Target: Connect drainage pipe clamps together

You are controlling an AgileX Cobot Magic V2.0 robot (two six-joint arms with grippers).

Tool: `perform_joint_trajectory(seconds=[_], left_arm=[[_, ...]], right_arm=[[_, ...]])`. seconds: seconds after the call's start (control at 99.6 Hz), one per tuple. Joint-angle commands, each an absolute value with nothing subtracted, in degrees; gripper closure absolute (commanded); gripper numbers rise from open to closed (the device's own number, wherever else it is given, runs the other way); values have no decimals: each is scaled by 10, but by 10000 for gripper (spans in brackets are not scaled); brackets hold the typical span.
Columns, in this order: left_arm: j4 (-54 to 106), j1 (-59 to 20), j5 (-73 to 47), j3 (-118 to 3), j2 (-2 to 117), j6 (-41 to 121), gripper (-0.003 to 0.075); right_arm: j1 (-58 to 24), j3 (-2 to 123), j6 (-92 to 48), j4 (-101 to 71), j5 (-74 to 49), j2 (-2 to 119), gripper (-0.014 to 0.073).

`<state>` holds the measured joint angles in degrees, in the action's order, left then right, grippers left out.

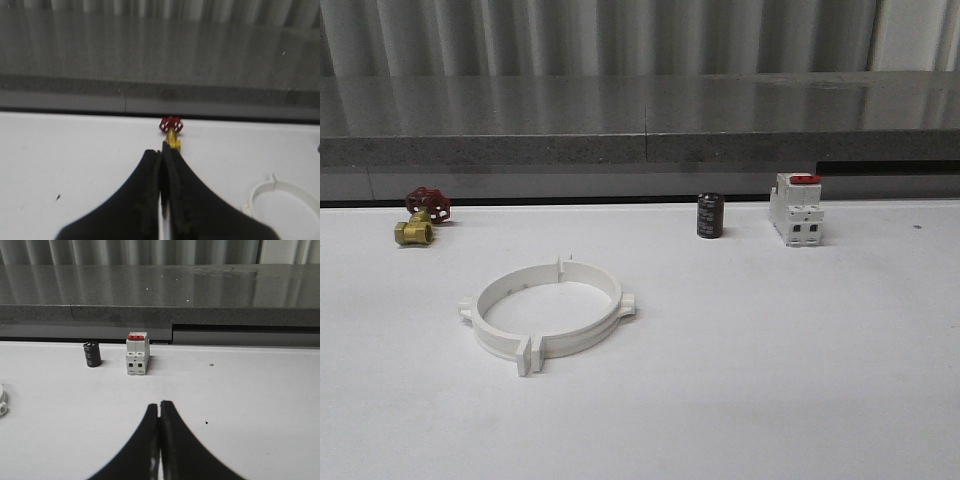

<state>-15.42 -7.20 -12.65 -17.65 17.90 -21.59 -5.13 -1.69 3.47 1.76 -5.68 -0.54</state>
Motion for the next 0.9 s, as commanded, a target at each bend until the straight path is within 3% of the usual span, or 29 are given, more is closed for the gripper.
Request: perform_joint_trajectory(seconds=[0.0, 0.412, 0.893], left_arm=[[-154, -70, -5, -156, 157, -216, 741], [-47, -13, 18, 10, -21, -153, 741], [-61, -12, 34, 25, -21, -153, 741]], right_arm=[[-51, -5, 30, 19, -6, -17, 659], [-51, -5, 30, 19, -6, -17, 659], [-51, -5, 30, 19, -6, -17, 659]])
